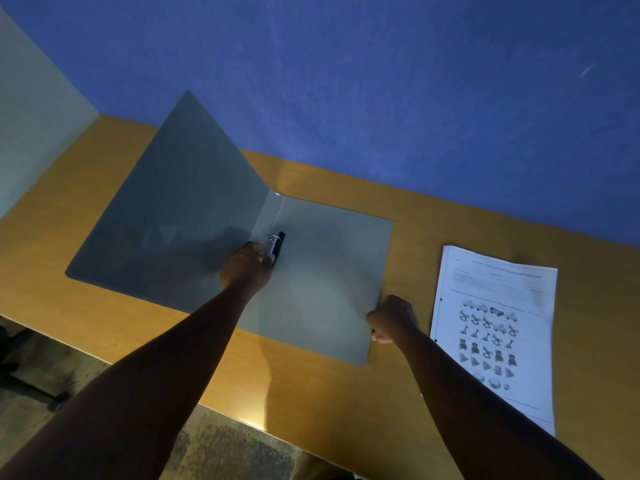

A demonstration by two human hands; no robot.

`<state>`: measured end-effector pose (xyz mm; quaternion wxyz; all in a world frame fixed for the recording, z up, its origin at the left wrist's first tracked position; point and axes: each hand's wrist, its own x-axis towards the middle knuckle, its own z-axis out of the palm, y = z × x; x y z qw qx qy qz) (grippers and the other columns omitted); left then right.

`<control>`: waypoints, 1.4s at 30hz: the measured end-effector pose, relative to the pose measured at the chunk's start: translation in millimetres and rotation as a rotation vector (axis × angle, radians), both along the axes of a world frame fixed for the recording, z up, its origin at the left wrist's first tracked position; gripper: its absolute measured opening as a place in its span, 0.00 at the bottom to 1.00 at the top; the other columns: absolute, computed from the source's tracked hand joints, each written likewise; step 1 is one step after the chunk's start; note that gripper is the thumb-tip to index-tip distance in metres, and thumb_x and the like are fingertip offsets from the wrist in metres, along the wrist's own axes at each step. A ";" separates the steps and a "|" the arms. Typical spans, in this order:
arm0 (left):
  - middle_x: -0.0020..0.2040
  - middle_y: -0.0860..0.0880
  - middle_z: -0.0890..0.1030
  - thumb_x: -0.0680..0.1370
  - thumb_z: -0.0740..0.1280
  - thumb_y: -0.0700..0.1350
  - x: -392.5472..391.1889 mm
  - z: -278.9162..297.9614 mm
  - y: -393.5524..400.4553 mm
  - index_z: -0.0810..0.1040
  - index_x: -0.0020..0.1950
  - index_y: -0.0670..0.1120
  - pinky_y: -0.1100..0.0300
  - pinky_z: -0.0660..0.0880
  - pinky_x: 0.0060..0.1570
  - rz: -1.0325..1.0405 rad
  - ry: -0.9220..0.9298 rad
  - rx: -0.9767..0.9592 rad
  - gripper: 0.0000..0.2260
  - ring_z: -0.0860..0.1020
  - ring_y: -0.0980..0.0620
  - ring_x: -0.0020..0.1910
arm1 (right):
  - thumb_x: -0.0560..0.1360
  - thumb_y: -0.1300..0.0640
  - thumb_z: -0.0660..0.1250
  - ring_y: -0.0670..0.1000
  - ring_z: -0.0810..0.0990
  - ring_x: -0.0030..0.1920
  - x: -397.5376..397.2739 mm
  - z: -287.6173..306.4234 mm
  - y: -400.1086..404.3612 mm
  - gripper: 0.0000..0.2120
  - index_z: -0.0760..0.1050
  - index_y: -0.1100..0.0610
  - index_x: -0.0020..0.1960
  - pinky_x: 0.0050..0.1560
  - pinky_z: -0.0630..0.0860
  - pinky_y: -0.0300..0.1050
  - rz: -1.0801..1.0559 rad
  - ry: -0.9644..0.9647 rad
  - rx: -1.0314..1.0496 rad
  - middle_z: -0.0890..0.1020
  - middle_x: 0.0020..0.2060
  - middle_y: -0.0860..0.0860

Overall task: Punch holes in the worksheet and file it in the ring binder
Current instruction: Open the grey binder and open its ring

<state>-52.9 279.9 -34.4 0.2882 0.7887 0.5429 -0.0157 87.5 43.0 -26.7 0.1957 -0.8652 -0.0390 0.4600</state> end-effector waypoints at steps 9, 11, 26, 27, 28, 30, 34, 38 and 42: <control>0.50 0.48 0.84 0.75 0.67 0.53 8.2 -12.4 11.9 0.79 0.47 0.51 0.53 0.79 0.51 0.017 0.030 -0.050 0.07 0.82 0.46 0.50 | 0.72 0.59 0.71 0.45 0.79 0.31 9.7 0.0 -5.1 0.06 0.75 0.59 0.39 0.32 0.76 0.37 0.125 -0.028 -0.045 0.81 0.34 0.50; 0.52 0.50 0.83 0.74 0.70 0.54 10.3 -12.9 10.5 0.79 0.52 0.51 0.51 0.78 0.54 0.026 0.017 -0.007 0.11 0.81 0.47 0.53 | 0.72 0.58 0.72 0.43 0.80 0.32 10.9 1.1 -5.3 0.09 0.73 0.57 0.38 0.33 0.75 0.35 0.135 -0.042 -0.047 0.81 0.34 0.49; 0.59 0.50 0.81 0.73 0.71 0.53 25.5 -10.7 7.0 0.79 0.60 0.53 0.56 0.75 0.53 -0.007 0.130 0.072 0.16 0.79 0.47 0.59 | 0.74 0.54 0.65 0.54 0.81 0.53 6.5 0.9 -3.8 0.17 0.73 0.57 0.62 0.51 0.80 0.47 0.206 -0.278 0.129 0.81 0.54 0.53; 0.59 0.50 0.81 0.74 0.71 0.53 25.8 -10.7 6.2 0.78 0.60 0.52 0.56 0.75 0.52 -0.023 0.140 0.091 0.16 0.79 0.47 0.59 | 0.74 0.54 0.66 0.55 0.81 0.53 6.2 1.1 -3.2 0.17 0.73 0.57 0.62 0.51 0.80 0.47 0.212 -0.278 0.136 0.81 0.54 0.53; 0.59 0.49 0.81 0.74 0.70 0.54 25.7 -10.8 5.2 0.78 0.60 0.52 0.55 0.75 0.52 -0.046 0.158 0.115 0.16 0.79 0.46 0.58 | 0.74 0.54 0.66 0.55 0.81 0.53 5.9 0.7 -2.8 0.17 0.73 0.57 0.62 0.50 0.80 0.46 0.223 -0.276 0.141 0.81 0.54 0.53; 0.58 0.47 0.81 0.74 0.69 0.53 26.6 -10.6 4.1 0.77 0.61 0.49 0.55 0.75 0.51 -0.106 0.195 0.170 0.17 0.79 0.45 0.58 | 0.74 0.54 0.66 0.53 0.80 0.51 5.8 0.4 -2.2 0.17 0.73 0.57 0.61 0.46 0.77 0.43 0.248 -0.264 0.148 0.81 0.53 0.53; 0.56 0.45 0.81 0.74 0.66 0.51 27.3 -8.9 3.6 0.76 0.61 0.45 0.56 0.73 0.46 -0.173 0.216 0.221 0.17 0.80 0.43 0.55 | 0.72 0.53 0.68 0.51 0.80 0.48 3.7 -2.9 -2.3 0.15 0.74 0.56 0.57 0.45 0.80 0.44 0.301 -0.246 0.187 0.81 0.49 0.51; 0.52 0.44 0.82 0.74 0.64 0.53 25.7 -5.3 4.2 0.77 0.59 0.44 0.57 0.72 0.40 -0.189 0.213 0.230 0.18 0.81 0.43 0.51 | 0.72 0.54 0.69 0.51 0.81 0.51 -0.9 -5.5 -1.1 0.16 0.73 0.56 0.58 0.49 0.81 0.44 0.392 -0.259 0.211 0.81 0.51 0.51; 0.50 0.46 0.83 0.73 0.64 0.55 23.6 -0.1 6.9 0.79 0.56 0.46 0.59 0.72 0.39 -0.186 0.175 0.232 0.17 0.81 0.44 0.49 | 0.71 0.57 0.69 0.51 0.80 0.52 -1.6 -11.1 -1.8 0.16 0.74 0.56 0.58 0.49 0.80 0.42 0.424 -0.264 0.197 0.81 0.52 0.51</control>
